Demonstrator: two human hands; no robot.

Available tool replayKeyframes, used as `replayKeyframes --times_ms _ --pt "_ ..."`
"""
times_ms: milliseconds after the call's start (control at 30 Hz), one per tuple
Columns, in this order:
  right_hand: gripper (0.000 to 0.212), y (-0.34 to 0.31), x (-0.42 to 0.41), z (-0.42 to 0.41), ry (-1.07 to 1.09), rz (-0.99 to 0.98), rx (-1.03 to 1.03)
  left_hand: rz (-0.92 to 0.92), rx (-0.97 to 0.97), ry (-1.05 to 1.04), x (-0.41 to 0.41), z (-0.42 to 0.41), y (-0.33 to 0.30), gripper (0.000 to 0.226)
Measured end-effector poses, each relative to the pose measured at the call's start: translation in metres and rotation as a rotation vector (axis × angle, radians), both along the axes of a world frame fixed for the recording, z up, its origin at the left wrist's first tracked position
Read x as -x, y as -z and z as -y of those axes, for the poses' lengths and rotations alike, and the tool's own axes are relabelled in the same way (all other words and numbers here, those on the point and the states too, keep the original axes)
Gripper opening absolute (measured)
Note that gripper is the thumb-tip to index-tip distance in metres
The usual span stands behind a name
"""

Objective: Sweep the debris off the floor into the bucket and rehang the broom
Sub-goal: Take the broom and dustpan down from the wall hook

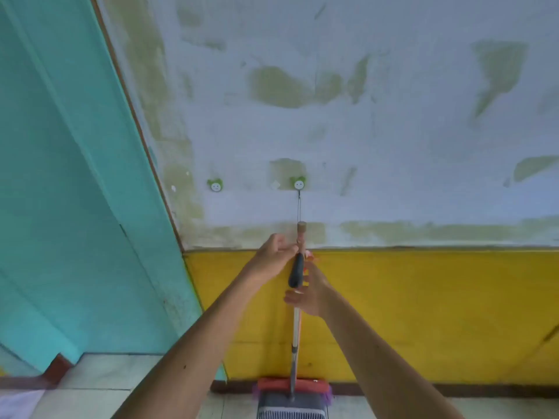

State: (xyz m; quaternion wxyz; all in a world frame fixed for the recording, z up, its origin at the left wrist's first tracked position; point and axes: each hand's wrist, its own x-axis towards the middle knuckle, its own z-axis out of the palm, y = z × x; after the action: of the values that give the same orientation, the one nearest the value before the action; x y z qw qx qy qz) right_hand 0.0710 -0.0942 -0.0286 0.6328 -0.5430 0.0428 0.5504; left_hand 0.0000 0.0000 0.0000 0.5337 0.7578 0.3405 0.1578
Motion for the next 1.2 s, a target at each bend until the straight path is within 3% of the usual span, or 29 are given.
replayKeyframes --times_ms 67,133,333,600,800,900,1000,1100,1200 --pt "0.033 0.008 -0.008 -0.024 0.040 0.083 -0.033 -0.048 -0.153 0.079 -0.023 -0.020 0.004 0.035" --pt "0.019 0.022 -0.018 -0.039 0.015 0.081 0.020 -0.098 -0.205 0.085 -0.045 -0.034 0.016 0.035" --pt "0.017 0.022 -0.035 -0.053 -0.095 0.144 0.145 0.006 -0.338 0.104 -0.078 -0.058 0.044 0.011" --pt "0.011 -0.012 -0.042 -0.027 -0.284 0.229 0.029 0.116 -0.289 0.265 -0.057 -0.070 0.002 0.014" --pt "0.019 -0.085 -0.042 0.011 -0.556 0.370 -0.222 0.294 -0.065 0.338 -0.028 -0.057 -0.056 0.030" --pt "0.005 -0.119 -0.045 0.028 -0.675 0.417 -0.356 0.229 -0.068 0.408 -0.014 -0.043 -0.067 0.038" --pt "0.026 -0.126 -0.057 0.046 -0.657 0.336 -0.471 0.180 -0.100 0.358 -0.005 -0.025 -0.071 0.043" --pt "0.056 -0.098 -0.064 0.065 -0.509 0.065 -0.592 0.055 -0.318 0.152 0.001 -0.004 -0.064 0.055" --pt "0.052 -0.060 -0.042 0.070 -0.311 -0.072 -0.623 -0.009 -0.568 -0.041 0.013 0.021 -0.045 0.059"
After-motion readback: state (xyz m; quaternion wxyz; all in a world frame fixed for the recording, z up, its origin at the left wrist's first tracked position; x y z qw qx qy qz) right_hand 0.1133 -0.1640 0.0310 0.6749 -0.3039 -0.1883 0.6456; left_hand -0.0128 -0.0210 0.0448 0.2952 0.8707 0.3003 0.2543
